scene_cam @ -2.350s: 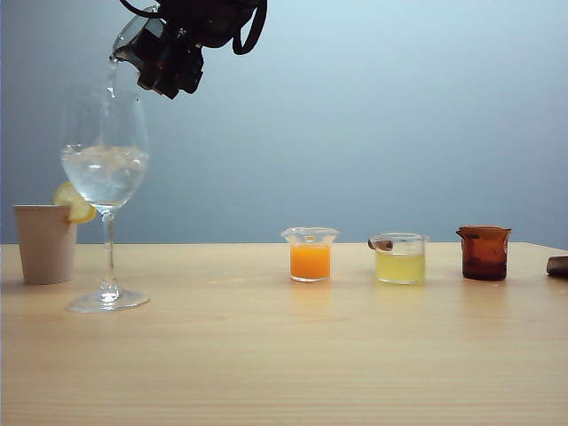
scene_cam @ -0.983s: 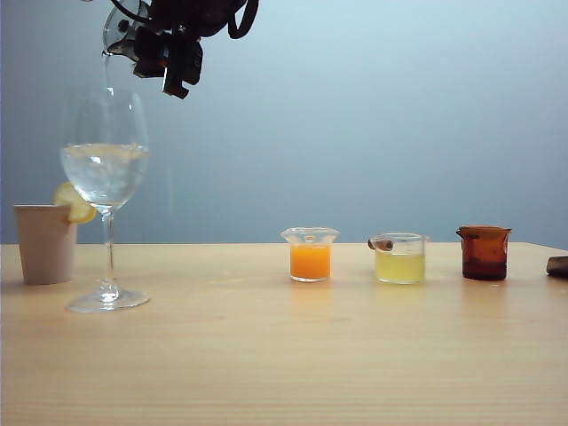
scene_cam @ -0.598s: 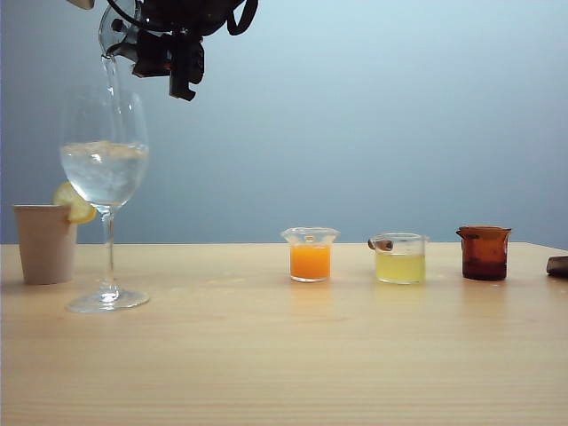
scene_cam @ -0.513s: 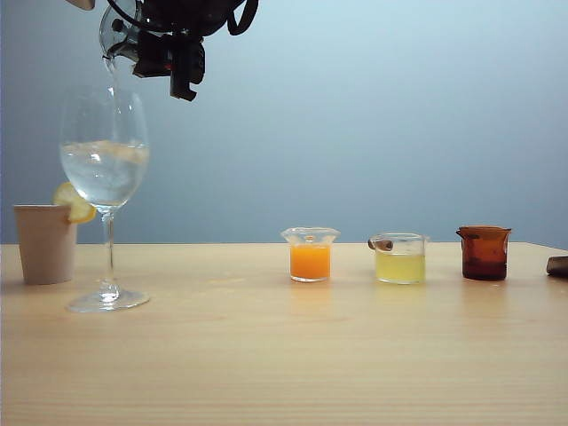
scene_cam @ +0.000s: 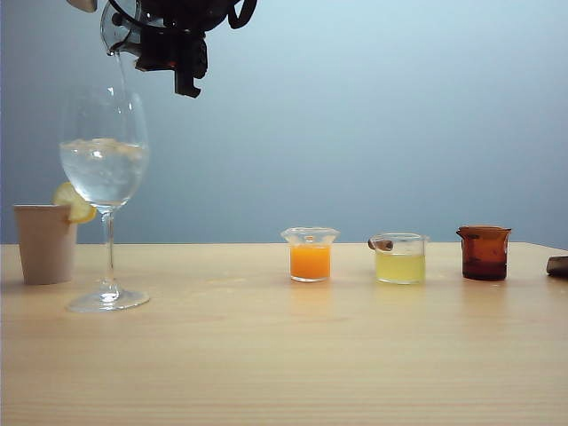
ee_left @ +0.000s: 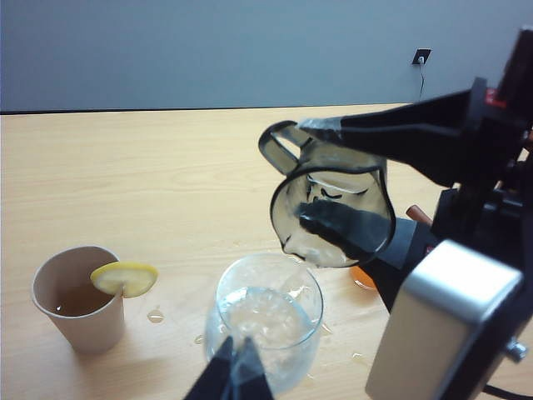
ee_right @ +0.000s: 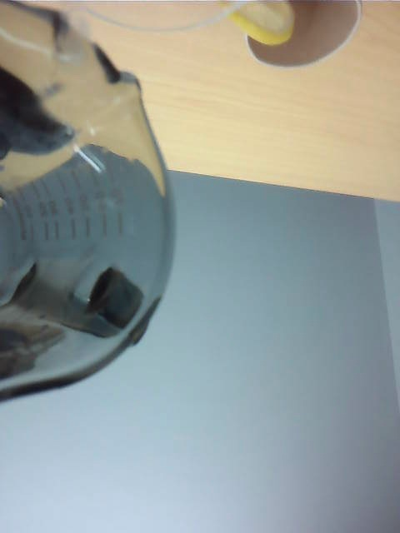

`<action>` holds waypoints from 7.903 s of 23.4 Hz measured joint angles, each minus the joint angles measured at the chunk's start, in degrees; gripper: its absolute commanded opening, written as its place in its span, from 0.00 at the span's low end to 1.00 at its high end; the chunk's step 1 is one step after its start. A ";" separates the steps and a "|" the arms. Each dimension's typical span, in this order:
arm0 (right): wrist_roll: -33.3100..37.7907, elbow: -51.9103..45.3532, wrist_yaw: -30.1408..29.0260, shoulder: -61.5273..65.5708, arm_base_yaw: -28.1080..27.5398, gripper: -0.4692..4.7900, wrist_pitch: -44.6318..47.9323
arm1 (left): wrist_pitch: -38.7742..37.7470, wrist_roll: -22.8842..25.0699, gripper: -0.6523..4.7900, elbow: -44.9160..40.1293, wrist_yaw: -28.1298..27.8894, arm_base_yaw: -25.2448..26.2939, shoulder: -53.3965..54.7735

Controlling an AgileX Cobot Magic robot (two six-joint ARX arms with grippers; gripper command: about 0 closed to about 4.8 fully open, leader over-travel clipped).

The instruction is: Pick up the first measuring cup from the left, pour the coconut rum inside into the goblet, and finally put the measuring cup back in its original place.

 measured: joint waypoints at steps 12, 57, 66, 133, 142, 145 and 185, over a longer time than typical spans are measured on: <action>-4.11 0.00 -0.31 0.02 0.02 0.23 0.15 | 0.02 0.00 0.11 0.00 0.00 0.00 0.00; 59.17 0.04 7.89 1.33 -6.51 0.23 11.63 | 0.00 0.00 0.11 -0.02 0.00 0.00 0.00; 76.04 -0.09 3.91 5.42 -8.59 0.23 8.55 | 0.00 0.00 0.11 -0.02 0.00 0.00 0.02; 87.78 -7.98 8.31 27.71 -5.16 0.23 35.93 | 0.42 0.00 0.11 -0.85 0.00 0.00 0.11; 89.94 -7.98 10.01 29.88 -6.21 0.23 37.16 | 0.42 0.00 0.11 -0.85 0.00 0.00 0.11; 90.05 -7.98 9.97 29.88 -6.23 0.23 37.16 | 0.42 0.00 0.11 -0.85 0.00 0.00 0.11; 87.89 -7.98 9.99 31.30 -6.58 0.50 37.13 | 0.42 0.00 0.11 -0.85 -0.02 0.02 -0.28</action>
